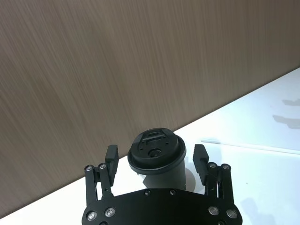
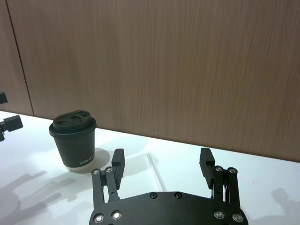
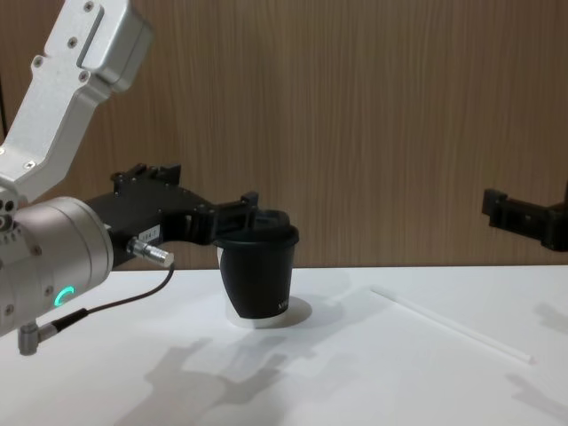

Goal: Pick up the straw with one hand, pass it to the other hand, and insert it into the cup.

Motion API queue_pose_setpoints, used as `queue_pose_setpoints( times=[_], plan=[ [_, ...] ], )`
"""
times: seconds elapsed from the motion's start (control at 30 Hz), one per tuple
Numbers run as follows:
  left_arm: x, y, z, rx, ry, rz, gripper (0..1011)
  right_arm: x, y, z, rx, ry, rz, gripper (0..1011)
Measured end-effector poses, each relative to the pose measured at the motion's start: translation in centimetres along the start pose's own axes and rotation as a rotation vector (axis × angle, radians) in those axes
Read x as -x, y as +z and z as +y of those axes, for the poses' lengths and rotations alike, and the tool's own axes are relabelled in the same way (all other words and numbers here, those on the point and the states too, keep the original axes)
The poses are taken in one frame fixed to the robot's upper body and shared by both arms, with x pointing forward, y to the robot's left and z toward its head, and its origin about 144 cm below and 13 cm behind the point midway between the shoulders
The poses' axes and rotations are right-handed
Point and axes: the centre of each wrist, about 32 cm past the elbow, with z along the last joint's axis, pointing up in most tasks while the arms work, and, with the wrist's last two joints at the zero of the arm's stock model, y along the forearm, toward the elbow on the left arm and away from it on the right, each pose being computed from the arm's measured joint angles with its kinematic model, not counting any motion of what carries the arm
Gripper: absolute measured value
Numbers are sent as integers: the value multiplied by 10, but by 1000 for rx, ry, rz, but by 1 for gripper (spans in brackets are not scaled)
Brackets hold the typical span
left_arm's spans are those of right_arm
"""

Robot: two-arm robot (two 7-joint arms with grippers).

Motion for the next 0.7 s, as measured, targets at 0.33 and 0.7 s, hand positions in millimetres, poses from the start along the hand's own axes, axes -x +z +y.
queue_pose_setpoints(
  times=[0.33,0.7],
  plan=[
    [0,0,0,0,0,0,1000,-1,0,0,0,2,-8,1001],
    [0,0,0,0,0,0,1000,-11,0,1,-15,61,-84,1001]
  ],
)
